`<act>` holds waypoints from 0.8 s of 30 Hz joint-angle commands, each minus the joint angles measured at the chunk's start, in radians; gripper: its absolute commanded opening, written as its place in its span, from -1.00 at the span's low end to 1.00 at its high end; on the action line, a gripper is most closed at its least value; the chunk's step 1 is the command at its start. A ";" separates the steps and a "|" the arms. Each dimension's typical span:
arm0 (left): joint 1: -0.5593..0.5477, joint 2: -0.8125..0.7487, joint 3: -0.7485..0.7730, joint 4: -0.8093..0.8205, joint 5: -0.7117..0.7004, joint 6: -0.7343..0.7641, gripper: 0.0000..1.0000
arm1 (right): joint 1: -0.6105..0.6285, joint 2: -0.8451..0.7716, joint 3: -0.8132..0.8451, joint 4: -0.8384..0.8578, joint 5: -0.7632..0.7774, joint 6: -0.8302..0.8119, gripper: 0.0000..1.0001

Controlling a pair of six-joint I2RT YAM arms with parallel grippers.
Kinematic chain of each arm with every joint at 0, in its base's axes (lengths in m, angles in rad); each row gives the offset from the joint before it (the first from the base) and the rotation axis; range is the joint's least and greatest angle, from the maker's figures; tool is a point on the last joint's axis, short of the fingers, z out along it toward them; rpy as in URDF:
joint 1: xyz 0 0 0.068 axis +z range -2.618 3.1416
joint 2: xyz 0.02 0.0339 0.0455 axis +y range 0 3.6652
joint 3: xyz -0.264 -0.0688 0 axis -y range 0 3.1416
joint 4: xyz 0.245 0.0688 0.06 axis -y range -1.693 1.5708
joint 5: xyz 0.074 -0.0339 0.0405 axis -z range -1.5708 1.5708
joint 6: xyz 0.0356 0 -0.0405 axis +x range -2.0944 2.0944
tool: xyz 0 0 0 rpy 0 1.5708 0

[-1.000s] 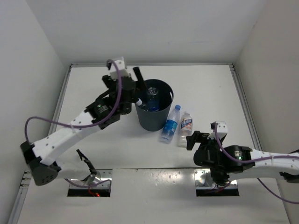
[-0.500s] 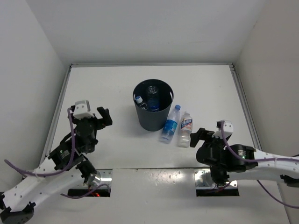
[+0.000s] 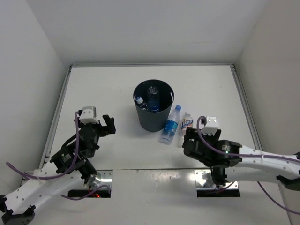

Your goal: Put the plastic bottles in the bin

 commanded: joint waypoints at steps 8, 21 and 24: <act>0.005 0.012 0.026 -0.028 0.012 -0.038 1.00 | -0.809 -0.056 -0.044 0.420 -0.666 -0.621 1.00; 0.005 0.010 0.026 -0.039 0.014 -0.058 1.00 | -0.895 0.366 0.018 0.401 -0.868 -0.676 1.00; -0.004 0.010 0.026 -0.039 0.014 -0.058 1.00 | -0.896 0.431 0.042 0.392 -0.921 -0.685 1.00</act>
